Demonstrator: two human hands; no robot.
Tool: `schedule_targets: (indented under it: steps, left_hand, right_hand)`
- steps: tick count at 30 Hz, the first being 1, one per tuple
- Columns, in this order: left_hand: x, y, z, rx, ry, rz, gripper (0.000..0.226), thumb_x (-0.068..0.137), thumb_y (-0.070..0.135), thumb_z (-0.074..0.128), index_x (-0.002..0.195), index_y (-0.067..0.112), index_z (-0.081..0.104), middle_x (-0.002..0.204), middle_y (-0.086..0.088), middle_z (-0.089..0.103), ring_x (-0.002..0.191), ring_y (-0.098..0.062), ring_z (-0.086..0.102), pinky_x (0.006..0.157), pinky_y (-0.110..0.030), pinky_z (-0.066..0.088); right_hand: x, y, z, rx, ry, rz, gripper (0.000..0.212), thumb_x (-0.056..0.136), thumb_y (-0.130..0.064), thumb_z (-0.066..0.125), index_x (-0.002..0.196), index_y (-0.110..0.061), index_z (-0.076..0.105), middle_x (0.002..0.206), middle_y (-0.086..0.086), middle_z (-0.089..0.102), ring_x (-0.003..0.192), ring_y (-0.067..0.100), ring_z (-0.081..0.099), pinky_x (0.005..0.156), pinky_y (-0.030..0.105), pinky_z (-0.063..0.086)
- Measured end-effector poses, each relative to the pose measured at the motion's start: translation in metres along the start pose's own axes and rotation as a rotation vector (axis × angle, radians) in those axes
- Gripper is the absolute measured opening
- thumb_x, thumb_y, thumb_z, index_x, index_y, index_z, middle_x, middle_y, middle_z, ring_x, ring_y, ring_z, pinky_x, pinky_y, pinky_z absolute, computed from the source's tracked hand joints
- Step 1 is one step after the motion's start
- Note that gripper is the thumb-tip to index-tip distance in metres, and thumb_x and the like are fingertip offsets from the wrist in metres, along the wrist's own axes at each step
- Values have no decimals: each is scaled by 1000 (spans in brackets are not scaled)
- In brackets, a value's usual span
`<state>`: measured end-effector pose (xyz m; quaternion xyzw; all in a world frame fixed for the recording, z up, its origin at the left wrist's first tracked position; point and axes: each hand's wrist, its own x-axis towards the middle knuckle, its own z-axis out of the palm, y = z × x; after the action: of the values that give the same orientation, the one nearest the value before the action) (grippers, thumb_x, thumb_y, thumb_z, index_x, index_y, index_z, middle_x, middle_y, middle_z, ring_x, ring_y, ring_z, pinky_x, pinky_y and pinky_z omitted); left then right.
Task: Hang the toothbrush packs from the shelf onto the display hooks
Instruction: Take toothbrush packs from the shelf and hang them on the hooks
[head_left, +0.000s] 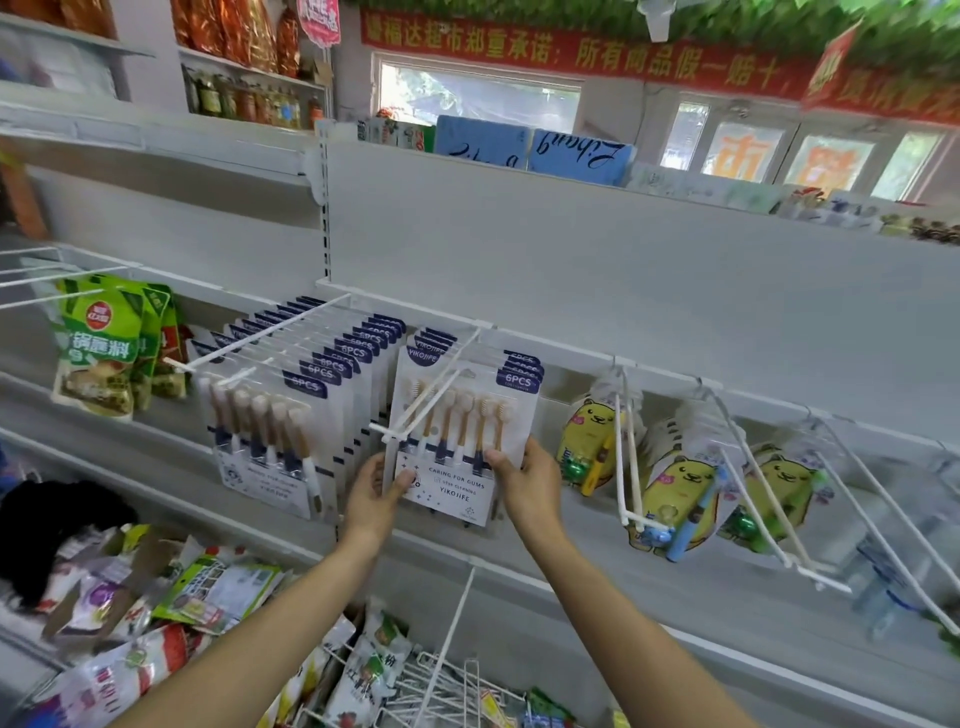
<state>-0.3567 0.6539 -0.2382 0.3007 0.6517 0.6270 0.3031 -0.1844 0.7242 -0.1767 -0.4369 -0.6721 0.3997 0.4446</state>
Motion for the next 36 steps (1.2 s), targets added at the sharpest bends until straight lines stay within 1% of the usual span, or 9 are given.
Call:
schedule_targets:
  steps: [9,13,15,18,22,25,28,30,36]
  left_hand:
    - [-1,3,5,50,28,55,36,95,29,62,128,18,53,119,0,60,120,-26,54,93,-36,39]
    - [-6,4,4,145,-1,-32,58,96,40,57,144,12,41,140,-11,53,134,-34,46,104,-43,38]
    - [-14,0,1,190,-59,-80,76,91,54,59,148,9,34,147,-13,47,137,-34,43,110,-46,35]
    - [-34,-10,-2,308,-164,-83,94,79,65,67,148,8,37,146,-13,49,134,-31,47,109,-43,38]
    - [-74,-7,9,597,-249,315,57,93,36,64,143,16,45,142,0,50,123,-15,51,104,-31,38]
    - [-96,10,19,732,-339,665,53,94,42,60,142,26,45,137,16,44,127,-6,44,107,-23,32]
    - [-112,25,38,861,-417,984,52,92,49,48,138,25,49,137,6,49,129,-9,41,111,-23,30]
    - [-123,34,54,903,-491,1105,50,95,46,48,140,26,46,140,6,47,132,-9,38,115,-21,20]
    - [-167,52,122,822,-688,1252,53,93,43,59,141,26,47,142,7,47,133,-10,41,116,-24,26]
  right_hand:
    - [12,6,6,-33,18,36,20,91,-19,67,108,-9,66,98,-1,70,89,13,66,60,15,43]
    - [2,0,-6,26,-76,115,17,91,-29,69,102,-15,70,92,-5,72,91,14,70,61,16,47]
    - [-7,4,-18,-15,-124,150,22,89,-41,69,92,-19,69,81,-10,70,77,0,67,60,14,45]
    - [-27,21,-44,-150,-124,163,44,85,-53,69,109,-16,64,90,-12,65,85,-1,62,73,18,46]
    - [-64,28,-94,-408,-108,34,46,89,-40,70,127,-17,60,122,-4,66,112,11,61,97,29,49]
    - [-94,27,-135,-608,-135,-116,43,93,-29,67,133,-17,56,132,-1,62,122,15,57,100,27,43]
    - [-126,29,-178,-727,-184,-179,40,95,-26,63,133,-20,53,137,-1,56,127,17,52,100,23,37]
    - [-147,28,-207,-762,-182,-195,40,95,-25,61,134,-21,51,139,-3,54,128,16,50,100,21,35]
    - [-211,26,-299,-978,-99,-235,46,97,-30,58,140,-24,46,146,-6,47,130,17,47,102,30,41]
